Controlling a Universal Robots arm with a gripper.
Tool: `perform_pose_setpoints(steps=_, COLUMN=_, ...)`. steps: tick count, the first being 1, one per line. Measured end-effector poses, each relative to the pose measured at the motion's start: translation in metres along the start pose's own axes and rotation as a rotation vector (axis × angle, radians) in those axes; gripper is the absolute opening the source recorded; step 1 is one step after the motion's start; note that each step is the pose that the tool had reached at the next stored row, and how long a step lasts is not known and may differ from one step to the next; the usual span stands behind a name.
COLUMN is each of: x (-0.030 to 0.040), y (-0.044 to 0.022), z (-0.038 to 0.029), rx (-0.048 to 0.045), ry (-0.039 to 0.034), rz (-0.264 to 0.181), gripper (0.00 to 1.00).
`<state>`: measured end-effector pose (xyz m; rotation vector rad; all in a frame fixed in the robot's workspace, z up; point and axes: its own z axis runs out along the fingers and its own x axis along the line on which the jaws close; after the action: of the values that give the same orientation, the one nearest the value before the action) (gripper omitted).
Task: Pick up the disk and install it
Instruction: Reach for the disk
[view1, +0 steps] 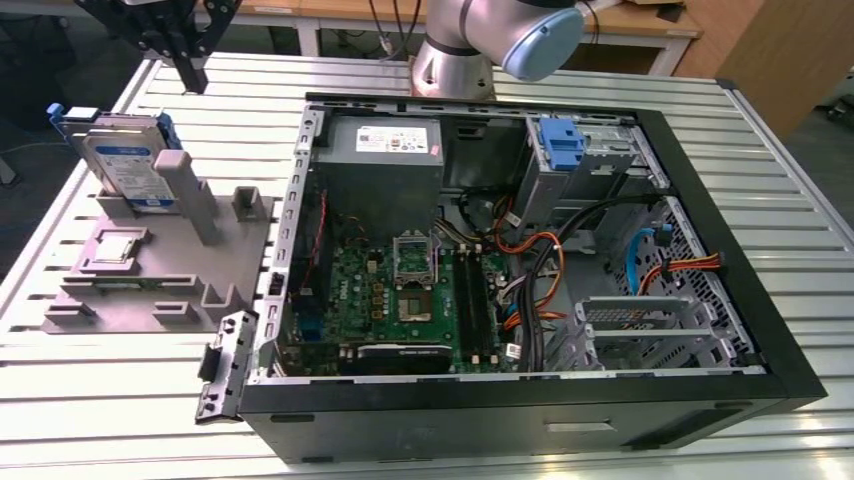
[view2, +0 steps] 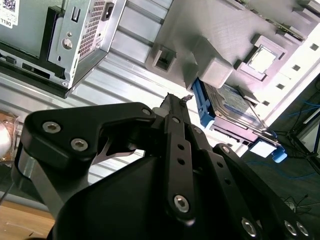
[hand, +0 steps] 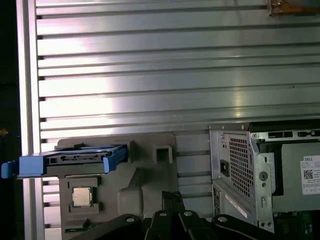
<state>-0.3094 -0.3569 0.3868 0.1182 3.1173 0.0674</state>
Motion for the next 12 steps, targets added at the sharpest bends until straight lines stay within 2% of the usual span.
perform_pose_setpoints(steps=6, x=0.0002, y=0.0008, z=0.0002, rx=-0.0001, ry=-0.0002, rz=0.0, gripper=0.1)
perform_pose_setpoints(steps=12, x=0.0015, y=0.0132, z=0.0011, rx=0.0009, ry=-0.0002, rz=0.0, gripper=0.1)
